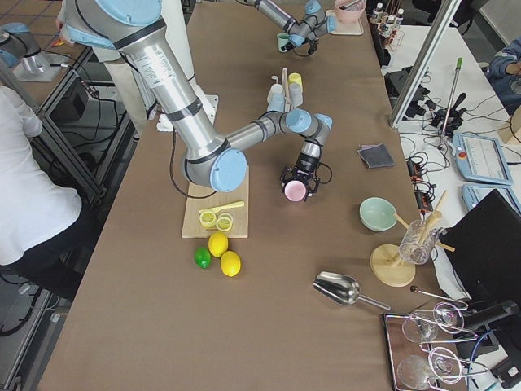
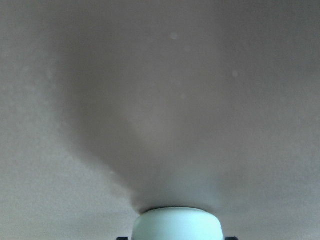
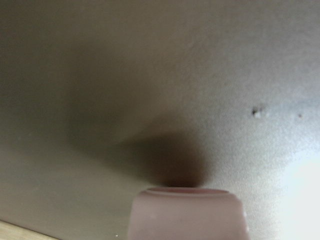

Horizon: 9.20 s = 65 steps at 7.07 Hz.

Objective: Place cup on cup holder

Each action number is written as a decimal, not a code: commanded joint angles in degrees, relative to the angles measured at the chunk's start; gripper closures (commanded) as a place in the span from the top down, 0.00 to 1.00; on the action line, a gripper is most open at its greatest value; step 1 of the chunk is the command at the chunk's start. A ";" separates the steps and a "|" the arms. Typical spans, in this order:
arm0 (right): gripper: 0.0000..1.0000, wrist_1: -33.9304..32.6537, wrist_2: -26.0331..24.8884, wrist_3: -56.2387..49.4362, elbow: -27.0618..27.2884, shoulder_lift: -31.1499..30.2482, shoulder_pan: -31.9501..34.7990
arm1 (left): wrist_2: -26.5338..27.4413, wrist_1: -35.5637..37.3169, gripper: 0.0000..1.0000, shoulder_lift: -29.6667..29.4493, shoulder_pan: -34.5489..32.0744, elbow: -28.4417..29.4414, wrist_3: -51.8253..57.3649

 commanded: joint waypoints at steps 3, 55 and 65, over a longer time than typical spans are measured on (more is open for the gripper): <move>1.00 0.17 0.08 -0.04 0.06 -0.32 -0.13 | 2.60 9.43 0.00 0.09 -1.63 -8.36 3.81; 0.00 130.98 23.69 66.05 3.70 -3.68 10.95 | 86.01 -120.81 0.00 14.06 46.26 -44.42 -38.90; 0.00 155.84 17.39 55.46 -17.95 8.29 -0.21 | 86.01 -120.81 0.00 13.71 45.91 -43.28 -38.90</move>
